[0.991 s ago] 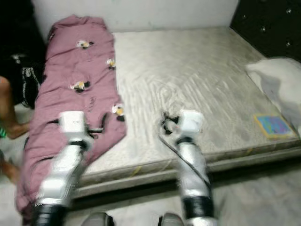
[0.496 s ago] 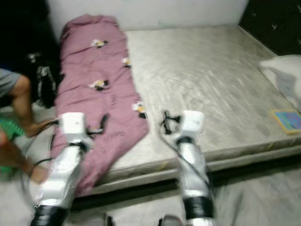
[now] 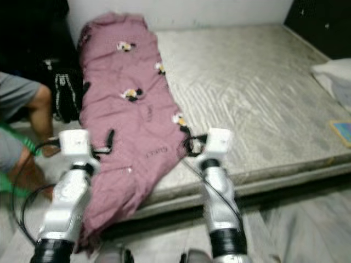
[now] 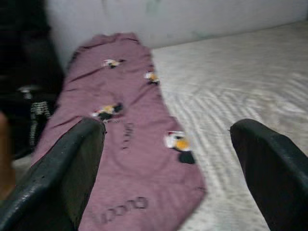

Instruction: Clean up the room

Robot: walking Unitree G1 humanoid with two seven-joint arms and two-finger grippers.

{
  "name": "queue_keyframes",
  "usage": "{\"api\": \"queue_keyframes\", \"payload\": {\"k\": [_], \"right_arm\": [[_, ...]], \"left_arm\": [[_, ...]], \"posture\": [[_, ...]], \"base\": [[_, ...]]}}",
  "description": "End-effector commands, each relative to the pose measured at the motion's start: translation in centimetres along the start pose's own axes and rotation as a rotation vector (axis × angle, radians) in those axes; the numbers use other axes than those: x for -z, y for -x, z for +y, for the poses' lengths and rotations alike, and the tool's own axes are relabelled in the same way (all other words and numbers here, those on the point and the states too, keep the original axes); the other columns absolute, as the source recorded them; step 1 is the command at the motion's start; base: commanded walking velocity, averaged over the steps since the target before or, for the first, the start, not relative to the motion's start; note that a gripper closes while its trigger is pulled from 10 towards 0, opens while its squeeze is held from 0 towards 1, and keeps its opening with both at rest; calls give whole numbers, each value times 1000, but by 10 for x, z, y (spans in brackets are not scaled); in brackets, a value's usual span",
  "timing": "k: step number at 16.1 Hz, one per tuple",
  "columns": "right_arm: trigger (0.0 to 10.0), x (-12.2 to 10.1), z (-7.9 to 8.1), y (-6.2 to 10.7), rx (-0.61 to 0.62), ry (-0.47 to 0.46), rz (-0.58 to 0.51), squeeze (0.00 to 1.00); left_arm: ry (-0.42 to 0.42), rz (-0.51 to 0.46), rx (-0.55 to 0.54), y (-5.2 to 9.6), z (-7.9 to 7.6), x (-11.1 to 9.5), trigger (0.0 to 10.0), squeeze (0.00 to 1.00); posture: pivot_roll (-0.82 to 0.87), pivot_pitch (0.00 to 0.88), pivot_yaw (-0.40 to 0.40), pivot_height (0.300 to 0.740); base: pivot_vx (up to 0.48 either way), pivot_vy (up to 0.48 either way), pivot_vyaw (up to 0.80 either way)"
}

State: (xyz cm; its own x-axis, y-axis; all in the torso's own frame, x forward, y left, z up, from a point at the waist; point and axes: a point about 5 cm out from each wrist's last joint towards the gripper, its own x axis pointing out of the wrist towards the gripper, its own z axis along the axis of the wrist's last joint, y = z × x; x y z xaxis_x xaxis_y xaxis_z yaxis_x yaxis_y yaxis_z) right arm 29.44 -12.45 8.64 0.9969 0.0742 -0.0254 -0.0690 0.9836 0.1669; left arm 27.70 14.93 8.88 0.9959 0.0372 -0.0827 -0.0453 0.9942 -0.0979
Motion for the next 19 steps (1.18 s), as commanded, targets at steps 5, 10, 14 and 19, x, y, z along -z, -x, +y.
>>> {"api": "queue_keyframes", "payload": {"k": [5, 10, 14, 19], "right_arm": [[10000, -3, -19, 1, 57, 29, 2, 0], [10000, -1, -15, 3, 50, 31, 6, 0], [10000, -2, -18, 3, 50, 42, 4, 0], [10000, -1, -17, 3, 41, 41, 6, 0]], "left_arm": [[-1, -2, 46, 3, -3, 0, 10000, 0], [-50, -36, 15, 2, -2, -5, 10000, 0], [-47, -30, 12, 4, -3, -4, 10000, 0], [-62, -42, -51, 2, 3, -3, 10000, 0]], "posture": [[-41, 46, 13, 740], [-38, 51, 11, 740], [-41, 51, 9, 740], [-43, 50, 8, 740]], "base": [[0, 0, -626], [0, 0, -781], [0, 0, -259], [0, 0, 0]]}}
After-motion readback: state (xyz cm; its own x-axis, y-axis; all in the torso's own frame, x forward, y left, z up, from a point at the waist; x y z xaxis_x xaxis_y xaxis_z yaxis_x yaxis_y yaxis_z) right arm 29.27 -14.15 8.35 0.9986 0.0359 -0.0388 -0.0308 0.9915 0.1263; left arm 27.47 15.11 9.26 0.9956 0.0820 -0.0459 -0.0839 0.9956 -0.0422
